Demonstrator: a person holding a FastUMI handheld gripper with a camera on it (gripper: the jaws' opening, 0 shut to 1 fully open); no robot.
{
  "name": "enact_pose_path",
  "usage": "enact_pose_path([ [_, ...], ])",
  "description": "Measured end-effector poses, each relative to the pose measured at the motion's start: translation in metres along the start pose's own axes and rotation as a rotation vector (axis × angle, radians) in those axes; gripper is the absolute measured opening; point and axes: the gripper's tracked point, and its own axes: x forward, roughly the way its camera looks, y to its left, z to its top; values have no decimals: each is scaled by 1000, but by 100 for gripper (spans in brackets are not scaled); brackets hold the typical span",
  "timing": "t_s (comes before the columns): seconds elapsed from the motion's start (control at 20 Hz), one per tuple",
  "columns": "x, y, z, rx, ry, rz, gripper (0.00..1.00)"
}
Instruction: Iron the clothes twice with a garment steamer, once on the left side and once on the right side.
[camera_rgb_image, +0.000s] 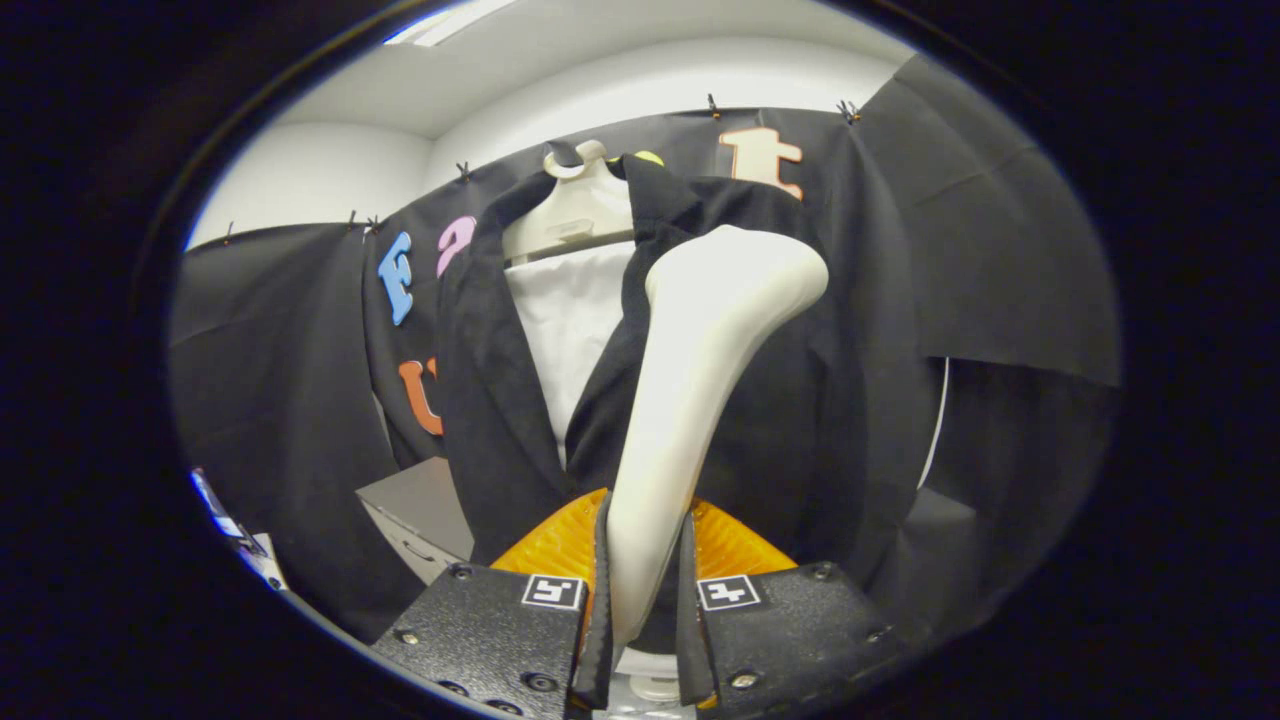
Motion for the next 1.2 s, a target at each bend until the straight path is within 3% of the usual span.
enact_pose_path([
  [0.65, 0, 7, -111, 94, 173, 69, 29],
  [1.2, -6, 3, -197, 159, 290, 65, 29],
])
